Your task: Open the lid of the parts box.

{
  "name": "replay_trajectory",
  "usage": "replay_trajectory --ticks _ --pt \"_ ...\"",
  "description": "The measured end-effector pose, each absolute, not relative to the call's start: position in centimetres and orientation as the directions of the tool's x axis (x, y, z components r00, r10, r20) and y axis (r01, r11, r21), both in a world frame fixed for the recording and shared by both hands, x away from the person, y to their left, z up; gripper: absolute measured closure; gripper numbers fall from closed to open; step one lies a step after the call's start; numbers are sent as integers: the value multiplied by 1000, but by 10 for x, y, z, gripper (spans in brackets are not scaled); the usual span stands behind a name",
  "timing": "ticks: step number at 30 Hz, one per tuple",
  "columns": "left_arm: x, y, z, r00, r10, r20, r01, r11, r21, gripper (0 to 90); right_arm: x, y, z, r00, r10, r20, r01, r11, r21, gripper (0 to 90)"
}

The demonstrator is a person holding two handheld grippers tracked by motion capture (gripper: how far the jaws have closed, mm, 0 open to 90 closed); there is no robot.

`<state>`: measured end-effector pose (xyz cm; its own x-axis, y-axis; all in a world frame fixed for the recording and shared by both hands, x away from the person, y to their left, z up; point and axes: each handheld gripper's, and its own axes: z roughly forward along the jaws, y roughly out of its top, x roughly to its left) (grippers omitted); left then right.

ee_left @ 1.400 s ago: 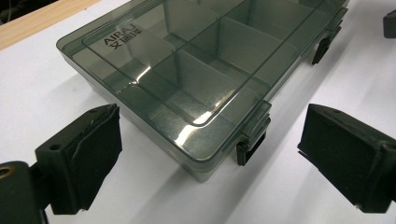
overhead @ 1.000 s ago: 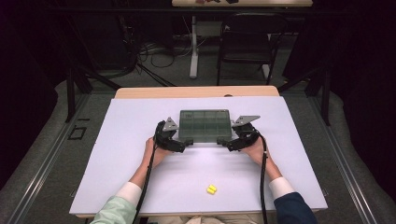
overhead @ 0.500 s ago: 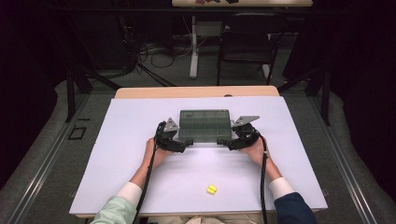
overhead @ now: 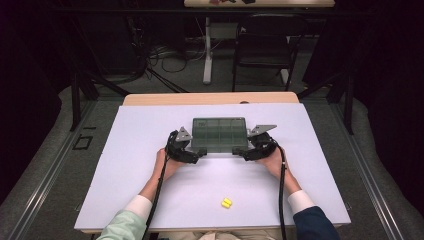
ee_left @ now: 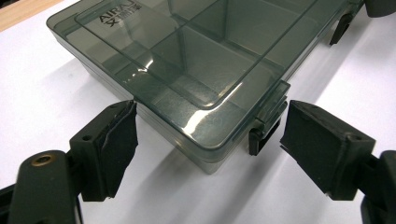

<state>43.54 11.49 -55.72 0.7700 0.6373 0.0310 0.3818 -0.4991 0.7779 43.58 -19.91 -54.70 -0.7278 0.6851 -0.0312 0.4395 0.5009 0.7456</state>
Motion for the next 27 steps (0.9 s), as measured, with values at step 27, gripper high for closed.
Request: replay_trajectory --ticks 27 --pt "435 117 -559 770 638 34 383 -503 774 222 436 -199 -549 -727 686 -25 437 490 755 269"
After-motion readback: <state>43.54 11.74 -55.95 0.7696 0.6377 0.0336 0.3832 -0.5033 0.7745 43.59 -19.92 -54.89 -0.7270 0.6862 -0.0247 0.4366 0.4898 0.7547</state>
